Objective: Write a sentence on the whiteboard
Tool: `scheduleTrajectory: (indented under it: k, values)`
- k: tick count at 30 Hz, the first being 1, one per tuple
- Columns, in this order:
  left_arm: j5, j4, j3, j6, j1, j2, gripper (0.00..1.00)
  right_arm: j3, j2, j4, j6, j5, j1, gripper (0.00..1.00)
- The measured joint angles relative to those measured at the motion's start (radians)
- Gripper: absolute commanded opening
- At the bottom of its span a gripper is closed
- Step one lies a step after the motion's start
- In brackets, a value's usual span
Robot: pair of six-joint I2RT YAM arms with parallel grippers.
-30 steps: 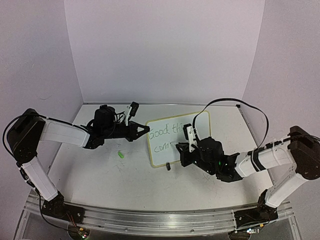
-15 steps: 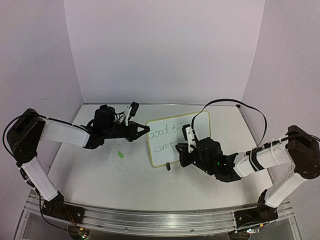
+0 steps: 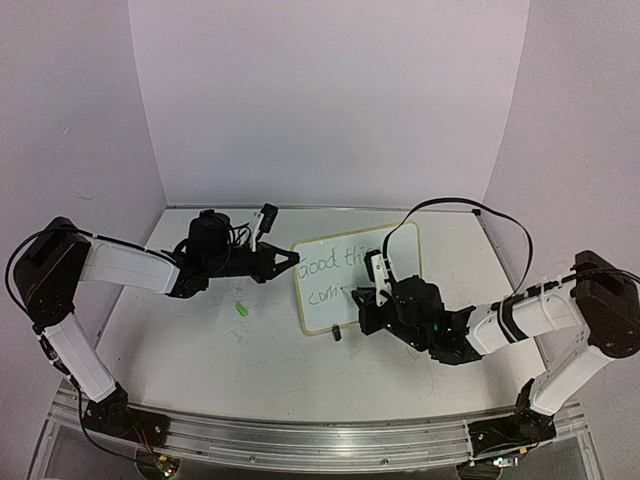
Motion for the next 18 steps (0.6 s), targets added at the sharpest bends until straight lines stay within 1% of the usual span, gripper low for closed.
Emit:
scheduleTrajectory:
  k: [18]
  values:
    - [0.000,-0.007,0.005,0.000,0.000,0.000,0.00,0.000,0.004,-0.024,0.049,-0.015,0.001,0.00]
